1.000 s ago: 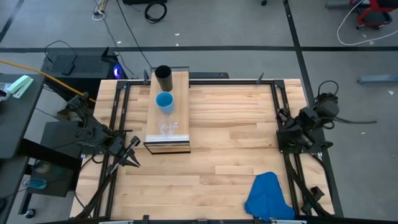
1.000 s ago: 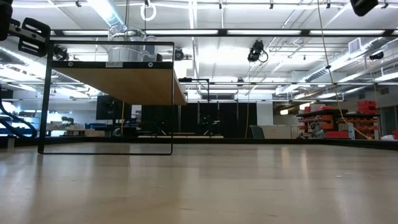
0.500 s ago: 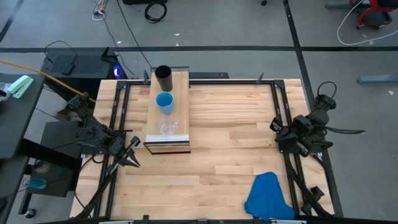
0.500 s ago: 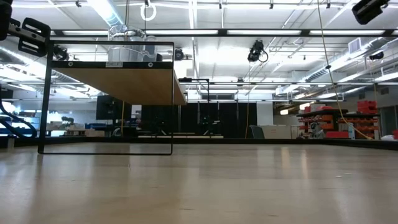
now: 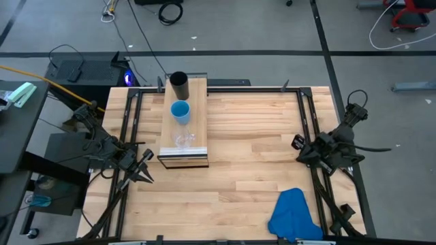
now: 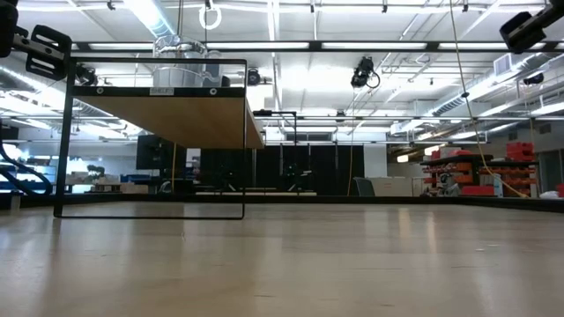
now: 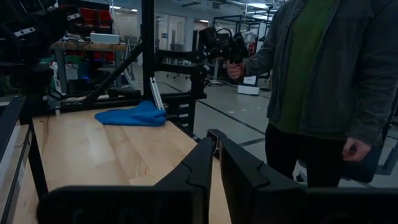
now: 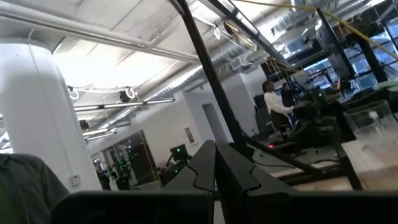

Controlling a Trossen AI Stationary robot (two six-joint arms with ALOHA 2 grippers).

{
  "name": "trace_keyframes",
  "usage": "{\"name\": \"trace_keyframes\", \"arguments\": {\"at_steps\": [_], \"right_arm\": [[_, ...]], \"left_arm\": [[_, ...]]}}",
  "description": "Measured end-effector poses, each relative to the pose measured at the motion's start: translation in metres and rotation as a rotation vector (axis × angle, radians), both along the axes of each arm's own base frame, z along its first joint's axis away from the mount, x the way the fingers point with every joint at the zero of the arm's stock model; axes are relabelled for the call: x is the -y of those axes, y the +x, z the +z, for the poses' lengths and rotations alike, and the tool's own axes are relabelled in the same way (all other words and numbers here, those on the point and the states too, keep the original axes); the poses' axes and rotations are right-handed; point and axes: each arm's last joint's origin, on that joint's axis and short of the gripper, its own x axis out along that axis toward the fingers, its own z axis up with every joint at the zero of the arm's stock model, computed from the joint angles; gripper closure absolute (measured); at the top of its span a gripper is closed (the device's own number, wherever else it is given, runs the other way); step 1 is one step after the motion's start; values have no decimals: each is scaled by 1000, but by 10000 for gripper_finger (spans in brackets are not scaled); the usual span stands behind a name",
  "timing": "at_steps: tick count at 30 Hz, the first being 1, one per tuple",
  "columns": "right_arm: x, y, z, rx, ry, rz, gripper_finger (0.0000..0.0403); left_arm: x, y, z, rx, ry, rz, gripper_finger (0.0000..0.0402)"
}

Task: Stack small to large cups/mugs on shelf
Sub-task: Return to Home Position

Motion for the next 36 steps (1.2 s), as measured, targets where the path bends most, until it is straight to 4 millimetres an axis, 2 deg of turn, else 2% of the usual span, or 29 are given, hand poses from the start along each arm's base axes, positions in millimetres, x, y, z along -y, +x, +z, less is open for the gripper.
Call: {"name": "trace_keyframes", "arguments": {"at_steps": [4,9,17,21,27,36], "right_arm": [[-2,2,-9,-30,1,10,386],[-2,2,-10,-34,-23,3,386],[-5,8,-39,-211,-375,-114,386],[-3,11,-39,-204,-468,-220,386],[2,14,-40,-225,-501,-301,386],[1,18,-44,-260,-528,-313,386]], "left_arm": [[0,0,0,0,0,0,368],[0,0,0,0,0,0,374],[0,0,0,0,0,0,364],[0,0,0,0,0,0,361],[0,0,0,0,0,0,368],[0,0,0,0,0,0,370]]}}
